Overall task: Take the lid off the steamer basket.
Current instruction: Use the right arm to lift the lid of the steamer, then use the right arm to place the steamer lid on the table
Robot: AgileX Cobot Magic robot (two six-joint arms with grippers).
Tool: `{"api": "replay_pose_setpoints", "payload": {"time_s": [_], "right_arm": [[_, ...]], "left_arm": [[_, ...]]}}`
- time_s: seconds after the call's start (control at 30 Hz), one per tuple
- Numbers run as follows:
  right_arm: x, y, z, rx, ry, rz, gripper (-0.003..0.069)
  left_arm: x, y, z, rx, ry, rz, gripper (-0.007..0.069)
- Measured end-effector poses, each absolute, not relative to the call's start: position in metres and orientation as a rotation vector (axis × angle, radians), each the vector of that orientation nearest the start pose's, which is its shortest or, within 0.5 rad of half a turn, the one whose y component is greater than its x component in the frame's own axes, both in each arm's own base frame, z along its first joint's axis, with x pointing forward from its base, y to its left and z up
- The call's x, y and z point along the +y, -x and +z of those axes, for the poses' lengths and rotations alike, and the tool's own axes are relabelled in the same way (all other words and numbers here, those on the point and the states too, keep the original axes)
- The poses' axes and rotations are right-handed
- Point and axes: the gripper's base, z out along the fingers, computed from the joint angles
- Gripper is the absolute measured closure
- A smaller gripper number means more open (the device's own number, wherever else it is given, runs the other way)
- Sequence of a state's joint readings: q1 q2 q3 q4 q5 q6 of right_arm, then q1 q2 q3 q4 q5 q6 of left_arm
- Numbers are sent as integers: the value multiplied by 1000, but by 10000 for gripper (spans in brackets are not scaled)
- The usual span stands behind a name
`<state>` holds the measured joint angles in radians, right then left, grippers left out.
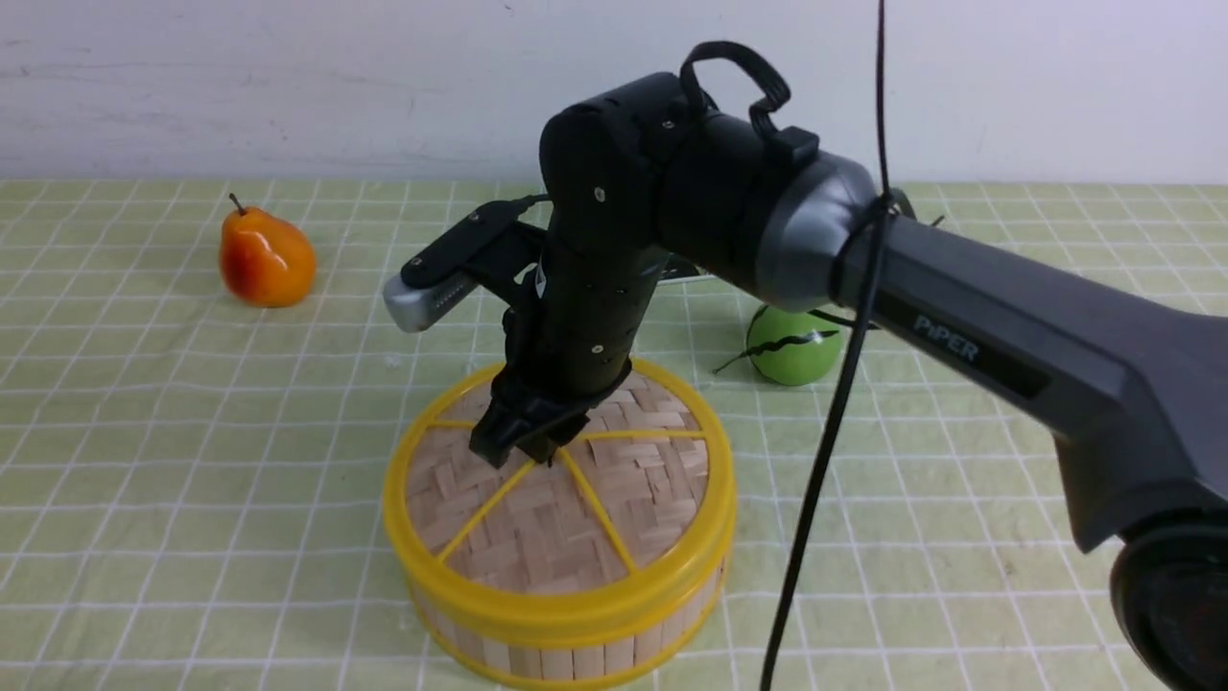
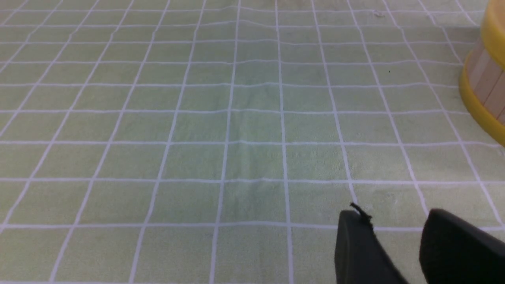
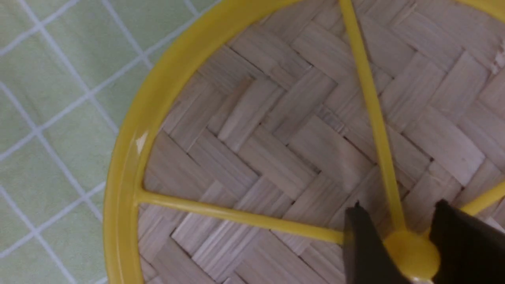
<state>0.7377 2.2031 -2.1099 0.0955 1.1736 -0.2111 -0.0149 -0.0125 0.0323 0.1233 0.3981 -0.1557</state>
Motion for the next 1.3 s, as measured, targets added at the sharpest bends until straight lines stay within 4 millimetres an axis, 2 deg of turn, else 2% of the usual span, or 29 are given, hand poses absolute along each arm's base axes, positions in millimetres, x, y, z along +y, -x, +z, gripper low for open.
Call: {"api": "replay_pose_setpoints", "payload": {"time_s": [0.03,0.07,0.17,0.23,0.33,0.4,0.5,0.53,0.57,0.6,0.7,0.73,0.77,0.8,0.87,0.9,0.93,1.0,1.07,1.13,1.17,1.23,1.27,1.3], "right_arm": [[331,-352,266,2480,1243,272,566],[331,-352,266,2479,1242,274,588],[330,-350,274,2472,1241,278,581],[327,-348,287,2456,1238,275,581],[309,-340,333,2381,1197,253,581],[285,-333,374,2313,1131,247,581],[236,-324,426,2244,994,240,581],[234,-326,424,2253,987,238,581],[196,-322,437,2277,893,222,581],[183,-318,440,2287,864,212,581],[132,-312,417,2427,743,157,581],[129,-312,415,2436,734,155,581],[107,-310,389,2508,664,141,581],[95,-309,375,2535,615,133,581],[74,-310,350,2562,522,113,581],[74,-309,346,2576,524,115,581],[60,-310,322,2594,453,110,581],[53,-311,297,2613,405,112,581],[49,-312,265,2627,372,108,581],[49,-315,252,2621,360,104,581],[49,-319,236,2623,343,105,581],[49,-321,228,2631,335,110,581],[51,-326,216,2646,306,135,573],[51,-326,217,2644,302,138,573]], "left_arm": [[4,-52,168,1897,58,7,386],[4,-52,168,1897,58,7,386],[4,-52,168,1897,58,7,386],[4,-52,168,1897,58,7,386],[4,-52,168,1897,58,7,386],[4,-52,168,1897,58,7,386],[4,-52,168,1897,58,7,386],[4,-52,168,1897,58,7,386],[4,-52,168,1897,58,7,386],[4,-52,168,1897,58,7,386],[4,-52,168,1897,58,7,386],[4,-52,168,1897,58,7,386],[4,-52,168,1897,58,7,386],[4,-52,168,1897,58,7,386],[4,-52,168,1897,58,7,386],[4,-52,168,1897,58,7,386],[4,-52,168,1897,58,7,386],[4,-52,168,1897,58,7,386],[4,-52,168,1897,58,7,386],[4,-52,168,1897,58,7,386],[4,-52,168,1897,58,7,386],[4,-52,168,1897,58,7,386],[4,-52,168,1897,58,7,386],[4,-52,168,1897,58,7,386]]}}
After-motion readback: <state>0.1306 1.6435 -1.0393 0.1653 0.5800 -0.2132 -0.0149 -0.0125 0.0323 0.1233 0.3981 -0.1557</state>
